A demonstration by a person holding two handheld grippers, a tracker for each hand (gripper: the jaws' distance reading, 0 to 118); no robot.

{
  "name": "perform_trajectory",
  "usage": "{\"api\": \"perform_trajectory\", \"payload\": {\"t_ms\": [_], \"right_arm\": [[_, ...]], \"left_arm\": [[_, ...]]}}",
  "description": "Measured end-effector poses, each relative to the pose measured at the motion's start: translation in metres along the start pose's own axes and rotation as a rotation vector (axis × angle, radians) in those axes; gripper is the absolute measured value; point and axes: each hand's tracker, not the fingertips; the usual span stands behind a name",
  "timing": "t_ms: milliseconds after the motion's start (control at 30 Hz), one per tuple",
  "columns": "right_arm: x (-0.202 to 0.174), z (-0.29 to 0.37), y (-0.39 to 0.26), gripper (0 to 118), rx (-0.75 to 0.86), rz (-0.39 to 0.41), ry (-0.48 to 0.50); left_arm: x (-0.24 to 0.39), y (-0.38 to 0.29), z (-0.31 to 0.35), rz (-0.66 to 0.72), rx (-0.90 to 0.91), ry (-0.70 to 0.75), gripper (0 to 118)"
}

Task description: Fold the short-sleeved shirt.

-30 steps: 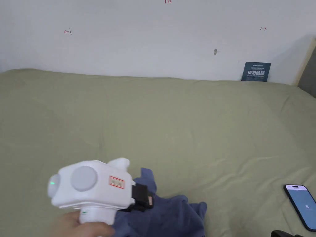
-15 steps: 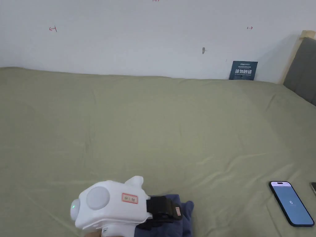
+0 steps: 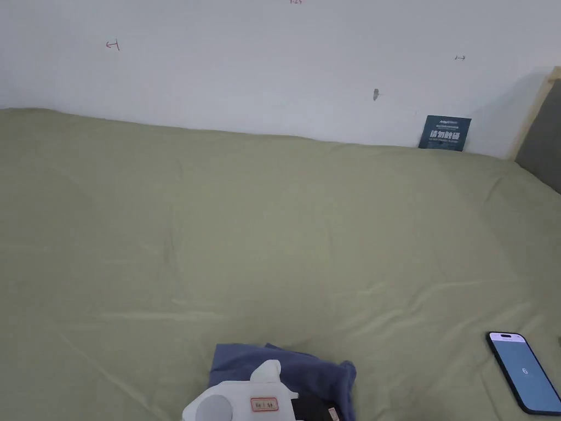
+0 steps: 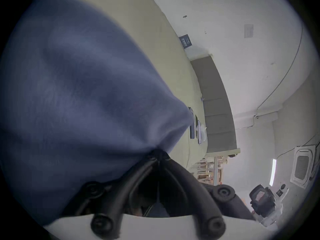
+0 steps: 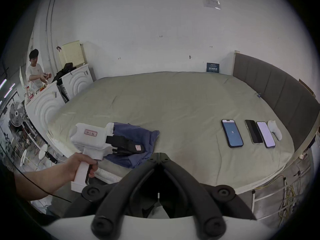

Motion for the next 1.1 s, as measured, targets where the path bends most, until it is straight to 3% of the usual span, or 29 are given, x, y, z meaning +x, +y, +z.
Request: {"api": "perform_trajectory", "payload": {"t_ms": [67,200,333,367,433,533,600,633,667,733,767,833,933,1033,1100], "right_arm": [[-0.002,-0.009,0.002,0,-0.006,-0.004,0.024],[-0.005,-0.040,0.014,0,0.023,-0.064,0.144],[-0.007,-0.098,0.027,0,-0.030,-0.141,0.401],[-0.007,-0.122,0.026,0,-0.064,-0.177,0.502],[-0.008,-0.166,0.023,0,-0.155,-0.236,0.600],[-0.005,-0.237,0.002,0,-0.344,-0.386,0.717],[0.003,-0.273,-0.019,0,-0.460,-0.510,0.717],[0.008,-0.282,-0.028,0,-0.494,-0.522,0.658],[0.017,-0.291,-0.037,0,-0.522,-0.524,0.623],[0.037,-0.289,-0.049,0,-0.400,-0.738,0.753],[0.042,-0.287,-0.050,0,-0.378,-0.742,0.664],[0.051,-0.285,-0.054,0,-0.371,-0.724,0.707],[0.045,-0.283,-0.050,0,-0.365,-0.626,0.694],[0.044,-0.284,-0.050,0,-0.383,-0.649,0.702],[0.047,-0.284,-0.050,0,-0.379,-0.653,0.709]], "left_arm": [[0.014,0.004,0.017,-0.049,0.000,0.023,2],[0.035,0.028,0.094,-0.151,0.060,-0.091,2],[0.016,0.056,0.175,-0.248,0.181,0.021,2],[0.003,0.061,0.191,-0.228,0.178,0.062,2],[-0.020,0.067,0.211,-0.184,0.183,0.124,2],[-0.052,0.064,0.213,-0.081,0.162,0.150,2],[-0.067,0.060,0.202,-0.027,0.126,0.132,3],[-0.070,0.058,0.196,-0.022,0.106,0.122,4],[-0.072,0.057,0.190,-0.017,0.087,0.118,18],[-0.072,0.056,0.178,-0.028,0.039,0.079,62],[-0.073,0.056,0.172,-0.032,0.004,0.042,80],[-0.073,0.057,0.159,-0.018,-0.038,-0.014,83],[-0.075,0.061,0.138,0.044,-0.030,-0.068,83],[-0.088,0.055,0.115,0.137,-0.020,-0.046,85],[-0.093,0.053,0.114,0.179,0.020,-0.156,85]]}}
